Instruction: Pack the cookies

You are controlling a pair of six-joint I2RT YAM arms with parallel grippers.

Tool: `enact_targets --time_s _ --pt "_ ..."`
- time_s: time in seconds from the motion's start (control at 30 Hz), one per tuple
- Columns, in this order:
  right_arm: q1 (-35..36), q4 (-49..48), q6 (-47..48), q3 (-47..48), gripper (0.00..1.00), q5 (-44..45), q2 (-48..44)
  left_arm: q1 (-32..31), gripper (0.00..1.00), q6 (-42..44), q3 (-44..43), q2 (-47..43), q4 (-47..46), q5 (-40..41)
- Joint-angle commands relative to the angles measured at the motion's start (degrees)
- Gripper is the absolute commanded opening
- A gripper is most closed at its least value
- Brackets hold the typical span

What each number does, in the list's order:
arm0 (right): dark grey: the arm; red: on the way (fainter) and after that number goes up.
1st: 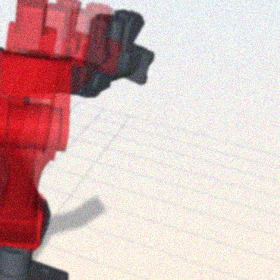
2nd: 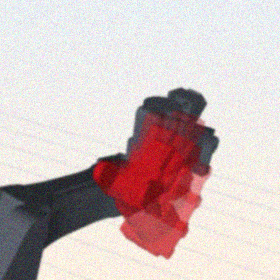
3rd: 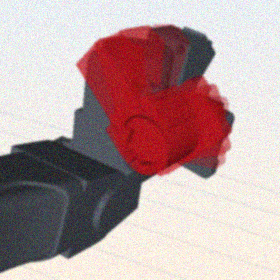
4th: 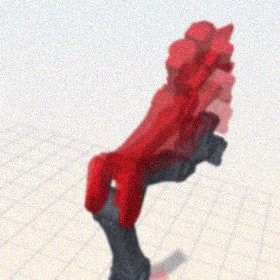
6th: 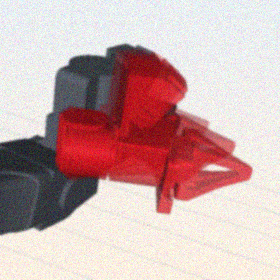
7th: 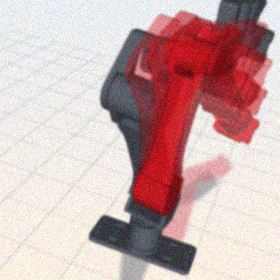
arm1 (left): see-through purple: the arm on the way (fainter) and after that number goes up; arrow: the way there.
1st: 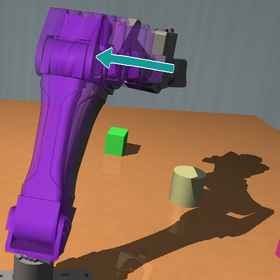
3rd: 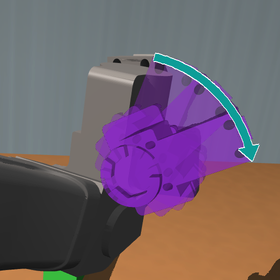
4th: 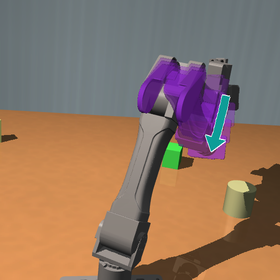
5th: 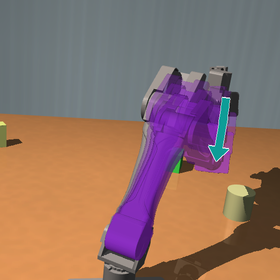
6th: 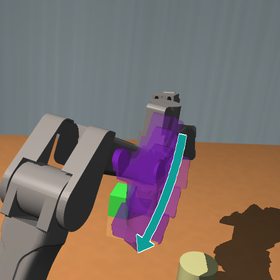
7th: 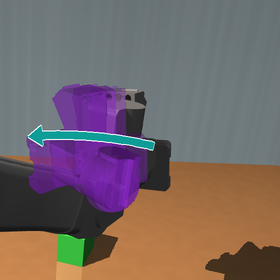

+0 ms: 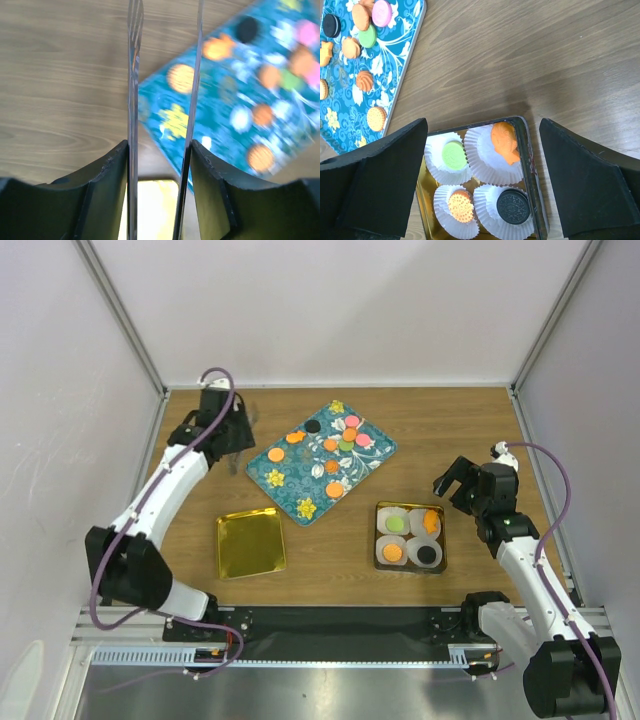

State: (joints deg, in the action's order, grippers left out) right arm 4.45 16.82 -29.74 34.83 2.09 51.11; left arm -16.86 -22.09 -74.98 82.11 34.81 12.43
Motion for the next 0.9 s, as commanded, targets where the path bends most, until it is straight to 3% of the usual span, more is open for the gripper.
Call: enact_targets --time_s 0.0,0.3,0.5,0.87 --pt "-0.23 -1.26 0.73 0.85 1.00 -0.86 -0.22 6.99 0.55 -0.85 0.36 3.84 -3.95 -3.11" --pt "-0.40 -1.44 0.73 0.68 1.00 -1.47 0.39 18.86 0.56 -1.29 -0.78 17.72 -5.98 -3.64" --pt "-0.32 -1.44 0.82 0.77 0.99 -1.12 0.48 20.99 0.56 -0.85 -2.27 24.58 -5.72 -3.11" --pt "-0.32 -1.79 0.73 0.68 1.00 -1.30 1.36 21.96 0.64 -0.77 -2.45 28.46 -6.42 -2.76"
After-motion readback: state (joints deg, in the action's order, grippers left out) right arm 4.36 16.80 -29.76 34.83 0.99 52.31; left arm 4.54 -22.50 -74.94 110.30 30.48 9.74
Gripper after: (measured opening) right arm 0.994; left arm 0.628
